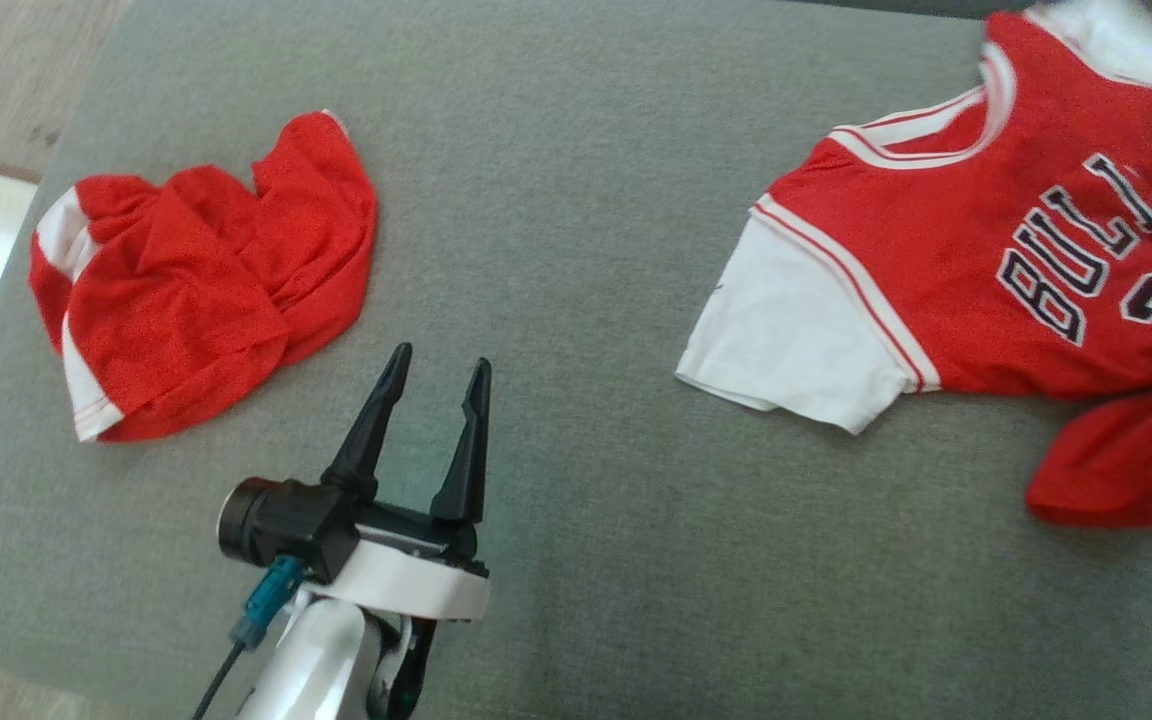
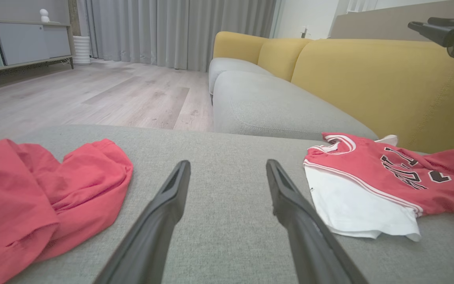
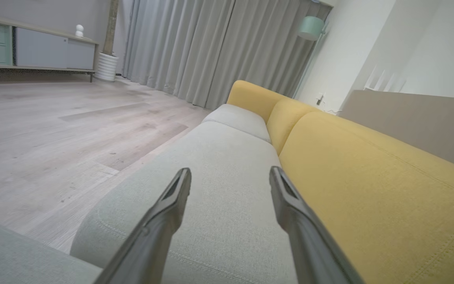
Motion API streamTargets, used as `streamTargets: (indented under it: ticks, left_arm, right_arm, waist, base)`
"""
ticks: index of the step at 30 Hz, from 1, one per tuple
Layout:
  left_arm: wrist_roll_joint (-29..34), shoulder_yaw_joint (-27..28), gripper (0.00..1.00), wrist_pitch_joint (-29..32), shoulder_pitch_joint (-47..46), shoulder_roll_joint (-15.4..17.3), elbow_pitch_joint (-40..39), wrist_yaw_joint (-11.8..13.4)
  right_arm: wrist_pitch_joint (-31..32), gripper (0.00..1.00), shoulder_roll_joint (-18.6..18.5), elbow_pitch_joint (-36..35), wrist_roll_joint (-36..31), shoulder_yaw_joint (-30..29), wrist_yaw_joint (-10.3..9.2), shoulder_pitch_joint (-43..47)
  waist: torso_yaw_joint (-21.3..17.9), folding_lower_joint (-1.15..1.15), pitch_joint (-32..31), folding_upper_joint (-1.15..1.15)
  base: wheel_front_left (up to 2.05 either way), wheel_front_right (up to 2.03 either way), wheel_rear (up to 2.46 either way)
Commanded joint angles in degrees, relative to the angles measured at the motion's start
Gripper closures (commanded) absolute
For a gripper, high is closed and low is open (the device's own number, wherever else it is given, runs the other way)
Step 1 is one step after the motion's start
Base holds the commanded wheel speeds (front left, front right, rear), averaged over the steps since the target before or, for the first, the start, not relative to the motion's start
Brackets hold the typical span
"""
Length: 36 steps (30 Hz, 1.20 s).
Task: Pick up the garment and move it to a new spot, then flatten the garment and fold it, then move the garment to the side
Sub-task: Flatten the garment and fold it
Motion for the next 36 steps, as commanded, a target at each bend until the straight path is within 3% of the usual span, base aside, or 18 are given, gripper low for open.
streamTargets:
  ticks: [1,8,15,25,30,36]
  left_arm:
    - [-0.37,1.94,0.00,-0.29,-1.57,0.07,-1.58,0.15]
    - [0.50,4.25,0.00,-0.29,-0.33,0.07,-1.73,0.30]
    - [1.10,6.50,0.00,-0.29,2.26,0.07,-2.08,0.54]
    - [2.02,7.87,0.00,-0.29,6.57,0.07,-2.36,0.74]
    - [2.75,7.89,0.00,-0.29,8.29,0.07,-1.35,0.69]
    - [2.55,7.85,0.00,-0.29,8.75,0.07,-1.37,0.66]
  right_arm:
    - [-0.80,0.00,0.62,-1.50,-0.30,0.53,0.43,-1.21]
    - [-3.08,0.00,7.61,-2.47,2.99,2.64,0.43,4.53]
    - [-3.14,0.00,13.88,-16.89,12.23,7.53,0.43,20.66]
    - [-3.15,0.00,15.88,-36.01,20.23,10.31,0.43,50.62]
    - [-3.15,0.00,15.91,-41.01,23.46,10.63,0.43,61.72]
    - [-3.16,0.00,15.91,-42.69,23.94,9.95,0.43,64.74]
  waist:
    - [-0.85,-0.01,-0.83,0.00]
    - [-5.95,-0.01,-5.27,0.00]
    - [-11.22,-0.01,-10.30,0.00]
    - [-15.60,-0.01,-15.33,0.00]
    - [-16.55,-0.01,-15.95,0.00]
    - [-16.29,-0.01,-15.90,0.00]
  base:
    - [0.00,0.00,0.00]
    - [0.00,0.00,0.00]
    - [0.00,0.00,0.00]
    - [0.00,0.00,0.00]
    - [0.00,0.00,0.00]
    - [0.00,0.00,0.00]
